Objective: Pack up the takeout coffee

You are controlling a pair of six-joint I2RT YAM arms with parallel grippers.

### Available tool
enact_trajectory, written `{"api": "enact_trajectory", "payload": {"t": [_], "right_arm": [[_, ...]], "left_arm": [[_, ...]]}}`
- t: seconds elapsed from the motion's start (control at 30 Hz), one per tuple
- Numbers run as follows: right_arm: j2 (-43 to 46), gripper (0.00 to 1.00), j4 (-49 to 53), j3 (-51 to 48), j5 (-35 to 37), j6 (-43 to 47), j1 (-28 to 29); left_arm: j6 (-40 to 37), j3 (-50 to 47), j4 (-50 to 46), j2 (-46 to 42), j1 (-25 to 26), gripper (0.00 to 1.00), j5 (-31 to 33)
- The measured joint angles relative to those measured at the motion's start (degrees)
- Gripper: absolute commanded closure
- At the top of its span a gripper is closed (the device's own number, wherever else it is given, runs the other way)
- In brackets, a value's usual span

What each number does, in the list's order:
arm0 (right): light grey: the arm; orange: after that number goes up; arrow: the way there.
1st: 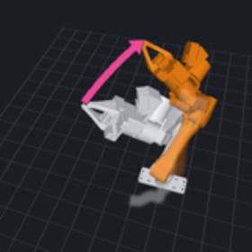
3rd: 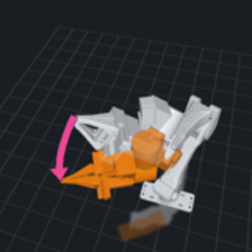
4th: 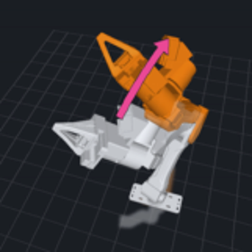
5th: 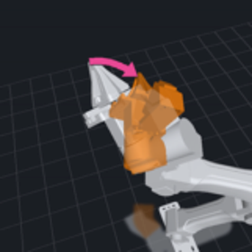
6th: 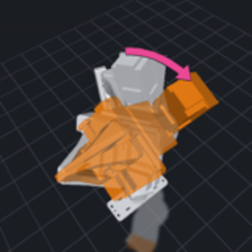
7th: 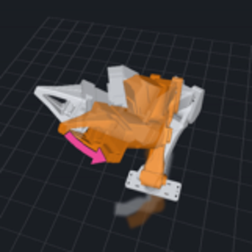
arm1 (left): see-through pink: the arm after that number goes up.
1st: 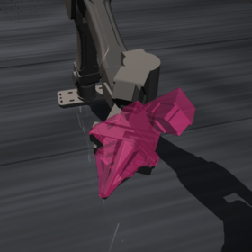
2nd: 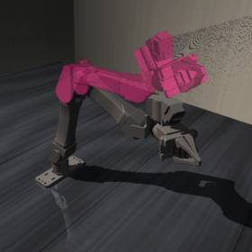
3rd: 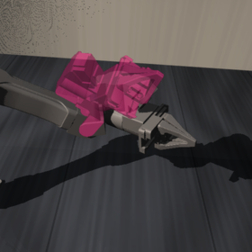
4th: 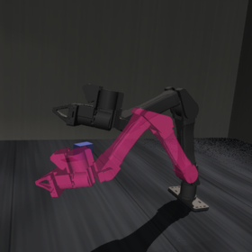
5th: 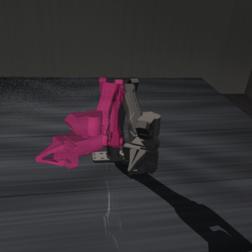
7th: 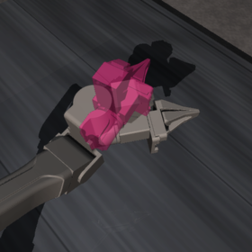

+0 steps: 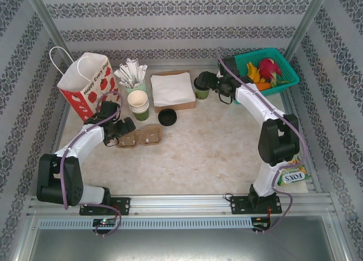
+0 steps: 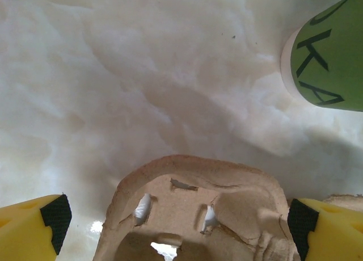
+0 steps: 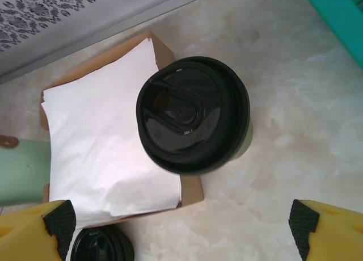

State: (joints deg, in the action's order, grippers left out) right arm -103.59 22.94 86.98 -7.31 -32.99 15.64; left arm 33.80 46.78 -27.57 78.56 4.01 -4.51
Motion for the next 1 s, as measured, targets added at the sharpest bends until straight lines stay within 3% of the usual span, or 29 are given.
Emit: {"api": "enact_trajectory", "payload": {"t": [0.27,0.47,1.0], "right_arm": [[11.43,0.02,-3.93,-13.09,0.33,0.74,3.93],[18.88,0.02,-5.84,-20.48,-0.11,2.89,7.45],[25.33,0.03,-3.3,-29.86,-0.04,3.13,10.84]], "left_arm": [[-4.55,-3.13,1.95,0.15,1.09,0.0,-2.03],[-7.5,-3.5,4.42,1.49,5.57,0.0,-4.5],[-9.4,7.82,6.69,15.41,26.03,0.0,-7.87]]}}
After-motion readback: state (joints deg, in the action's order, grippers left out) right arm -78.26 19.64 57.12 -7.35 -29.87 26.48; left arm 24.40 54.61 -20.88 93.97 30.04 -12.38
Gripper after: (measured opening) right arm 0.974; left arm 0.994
